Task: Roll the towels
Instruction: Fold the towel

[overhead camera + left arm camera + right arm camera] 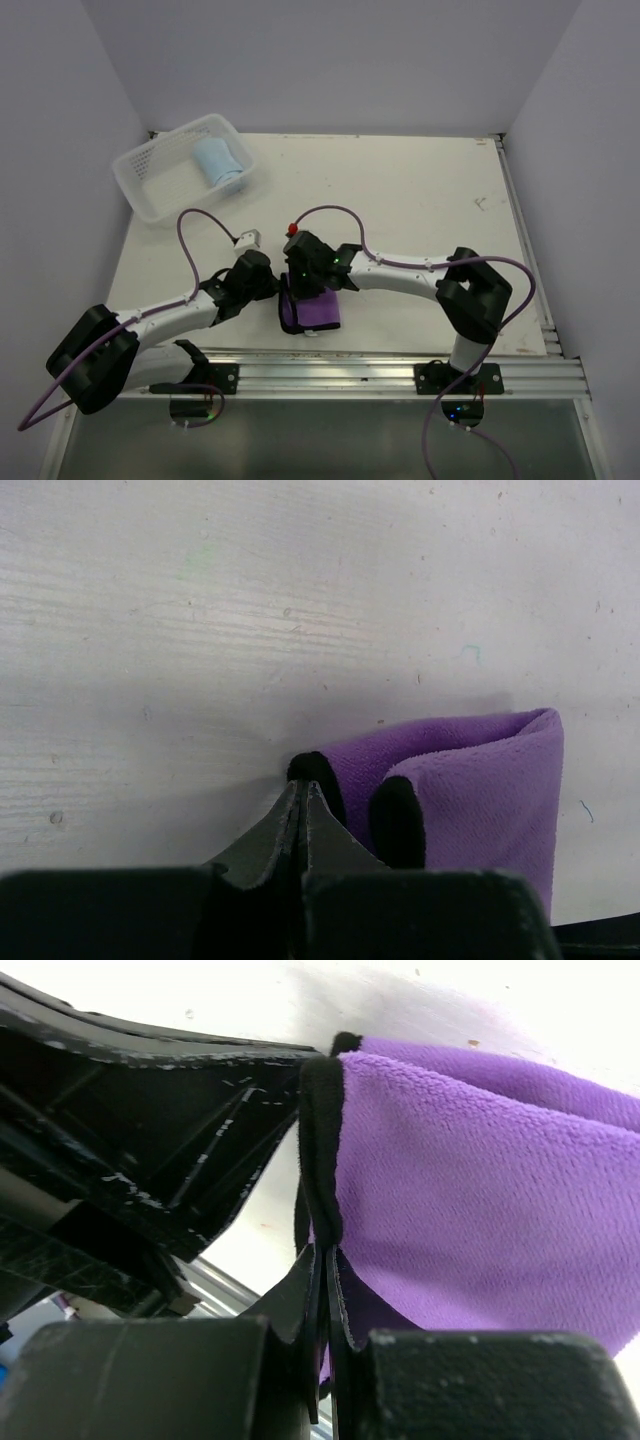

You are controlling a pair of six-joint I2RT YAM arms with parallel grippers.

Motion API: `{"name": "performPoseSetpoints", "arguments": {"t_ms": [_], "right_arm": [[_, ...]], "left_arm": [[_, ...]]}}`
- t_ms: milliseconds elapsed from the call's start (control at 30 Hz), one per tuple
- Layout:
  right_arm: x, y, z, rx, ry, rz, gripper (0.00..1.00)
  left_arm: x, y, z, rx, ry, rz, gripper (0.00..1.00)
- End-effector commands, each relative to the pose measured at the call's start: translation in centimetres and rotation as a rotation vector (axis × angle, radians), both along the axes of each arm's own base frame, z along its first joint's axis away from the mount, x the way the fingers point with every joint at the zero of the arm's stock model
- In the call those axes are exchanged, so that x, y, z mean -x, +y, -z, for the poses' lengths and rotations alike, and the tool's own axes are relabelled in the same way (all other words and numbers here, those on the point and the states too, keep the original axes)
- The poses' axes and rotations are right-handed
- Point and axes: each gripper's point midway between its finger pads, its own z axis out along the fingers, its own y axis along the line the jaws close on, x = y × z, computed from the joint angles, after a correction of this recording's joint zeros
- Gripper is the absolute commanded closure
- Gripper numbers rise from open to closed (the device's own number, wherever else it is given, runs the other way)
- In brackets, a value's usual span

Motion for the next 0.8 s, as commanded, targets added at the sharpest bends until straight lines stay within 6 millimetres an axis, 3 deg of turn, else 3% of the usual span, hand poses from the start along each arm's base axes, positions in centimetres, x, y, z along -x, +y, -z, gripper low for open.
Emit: {"name": "performPoseSetpoints", "arguments": {"t_ms": [0,167,667,767], "right_arm": [[0.1,1.9,-1.5,-0.084,0.0,-0.007,1.0],[0.2,2.4,-1.3,-0.088,0.002,-0.007,1.0],[0.2,3.2,2.5,-0.065,0.054,0.014,1.0],[0.2,3.2,2.6,-0.062,0.056,0.017,0.93]], "left_arm": [[-1.3,-0.5,-1.5,0.004,-0.059,-0.003,1.0],[-1.3,-0.5,-1.4,0.004,-0.058,-0.002,1.0],[-0.6,0.1,-0.8,-0.02,-0.035,-0.003,1.0],[-0.5,0.2,-0.7,-0.021,-0.032,-0.003,1.0]]}}
